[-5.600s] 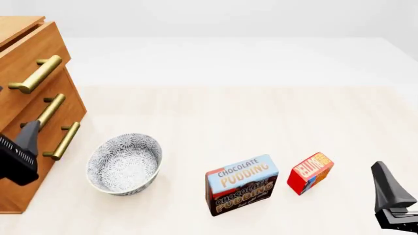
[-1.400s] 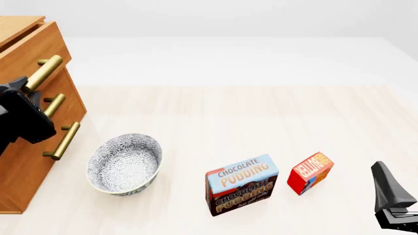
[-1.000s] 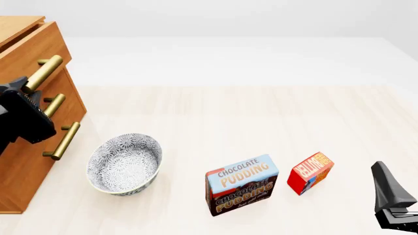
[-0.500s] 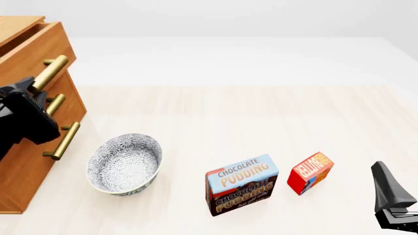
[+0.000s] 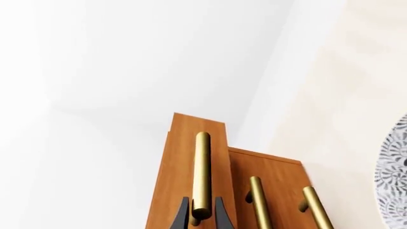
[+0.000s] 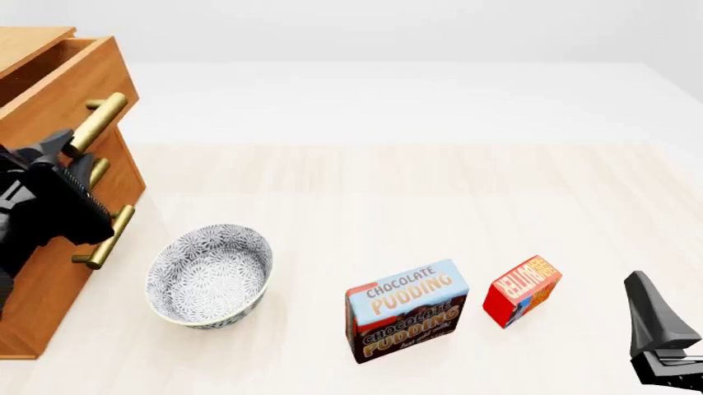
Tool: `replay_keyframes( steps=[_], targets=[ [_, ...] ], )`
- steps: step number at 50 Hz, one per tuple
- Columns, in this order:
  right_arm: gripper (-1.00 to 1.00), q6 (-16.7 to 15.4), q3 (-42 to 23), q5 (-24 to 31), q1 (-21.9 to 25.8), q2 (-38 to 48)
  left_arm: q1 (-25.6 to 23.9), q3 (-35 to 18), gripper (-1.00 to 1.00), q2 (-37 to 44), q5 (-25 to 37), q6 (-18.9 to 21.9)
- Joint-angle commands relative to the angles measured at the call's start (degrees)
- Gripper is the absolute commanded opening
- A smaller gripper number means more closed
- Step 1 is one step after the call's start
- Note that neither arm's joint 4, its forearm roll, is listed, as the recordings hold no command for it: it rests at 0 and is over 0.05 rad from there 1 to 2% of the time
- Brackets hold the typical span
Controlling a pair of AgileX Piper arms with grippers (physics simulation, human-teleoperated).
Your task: Put the butter at the back in the top drawer of the cabinet and close it.
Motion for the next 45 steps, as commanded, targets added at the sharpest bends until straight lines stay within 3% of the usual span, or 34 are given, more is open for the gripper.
replay_keyframes(
  steps=[1, 45],
  targets=[
    [1.0, 0.0, 0.0, 0.0, 0.0, 0.0, -1.01, 3.1, -1.0, -0.11, 0.21, 0.6],
    [1.0, 0.0, 0.0, 0.0, 0.0, 0.0, -1.05, 3.11, -1.0, -0.02, 0.12, 0.63]
  ],
)
